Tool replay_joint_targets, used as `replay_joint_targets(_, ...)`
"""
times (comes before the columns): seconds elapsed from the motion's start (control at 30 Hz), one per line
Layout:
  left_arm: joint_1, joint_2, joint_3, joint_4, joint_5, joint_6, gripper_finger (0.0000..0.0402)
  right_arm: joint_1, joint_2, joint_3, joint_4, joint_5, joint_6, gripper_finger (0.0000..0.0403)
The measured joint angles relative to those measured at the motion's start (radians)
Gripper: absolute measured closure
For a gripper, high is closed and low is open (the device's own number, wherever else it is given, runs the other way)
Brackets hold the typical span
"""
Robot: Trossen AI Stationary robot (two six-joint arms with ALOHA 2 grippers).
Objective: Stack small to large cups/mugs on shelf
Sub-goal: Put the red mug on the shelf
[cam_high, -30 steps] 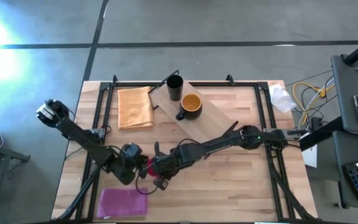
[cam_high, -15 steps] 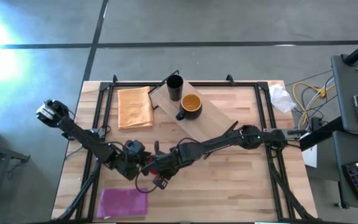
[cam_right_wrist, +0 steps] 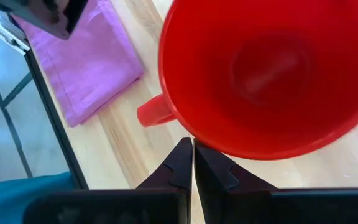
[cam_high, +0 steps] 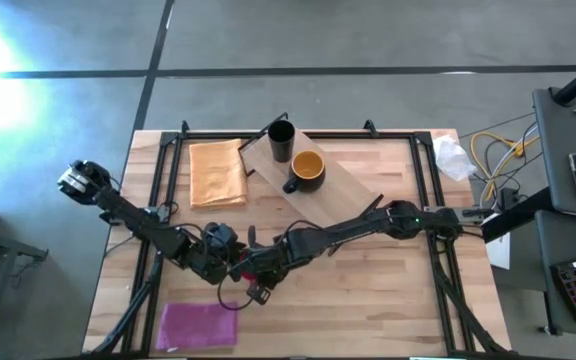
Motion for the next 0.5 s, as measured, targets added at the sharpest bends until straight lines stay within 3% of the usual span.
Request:
replay_joint_targets(0.23,0.008,0.0,0.002,0.005,0.001,0.005,0.0336,-0.001,-0.001,0.0,-0.02,-0.039,0.019,0.0387)
replay_joint_targets(0.5,0.01,-0.003,0.002,-0.014,0.018,0.005,0.0336,0.002,-0.002,0.0,-0.019,-0.032,0.023,0.0336)
